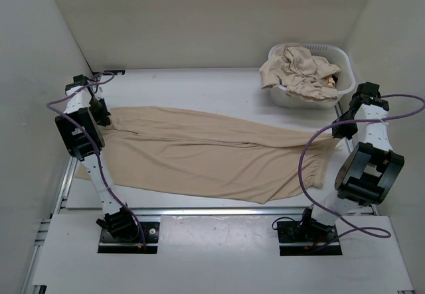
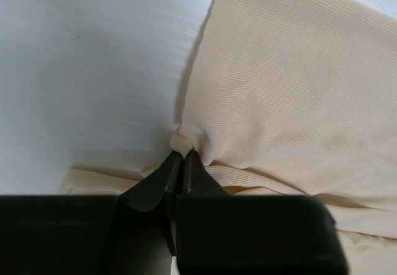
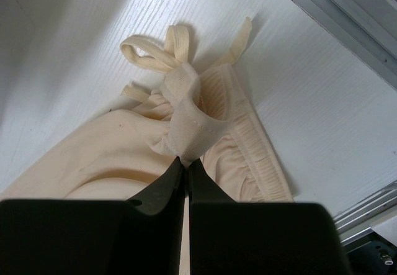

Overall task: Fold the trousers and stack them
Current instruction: Fold the trousers

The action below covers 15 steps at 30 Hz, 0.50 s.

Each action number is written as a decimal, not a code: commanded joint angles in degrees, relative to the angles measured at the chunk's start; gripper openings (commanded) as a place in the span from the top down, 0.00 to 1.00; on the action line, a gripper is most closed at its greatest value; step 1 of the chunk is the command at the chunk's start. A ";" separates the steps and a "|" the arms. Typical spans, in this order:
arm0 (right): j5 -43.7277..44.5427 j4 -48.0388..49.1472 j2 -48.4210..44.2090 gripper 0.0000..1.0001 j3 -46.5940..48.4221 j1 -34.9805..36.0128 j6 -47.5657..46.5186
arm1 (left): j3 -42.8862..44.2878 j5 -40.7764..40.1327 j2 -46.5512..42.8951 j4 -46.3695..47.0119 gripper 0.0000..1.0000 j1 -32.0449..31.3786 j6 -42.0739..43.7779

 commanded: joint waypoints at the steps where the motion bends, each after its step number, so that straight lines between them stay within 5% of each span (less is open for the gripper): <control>1: 0.56 0.10 -2.69 1.00 1.27 -0.28 -0.98 | 1.06 1.88 -3.83 0.56 0.86 -0.11 -0.01; 15: 1.87 -3.85 -9.35 1.00 7.34 -0.80 -0.98 | 6.77 -11.65 -18.50 2.60 0.86 2.95 -0.01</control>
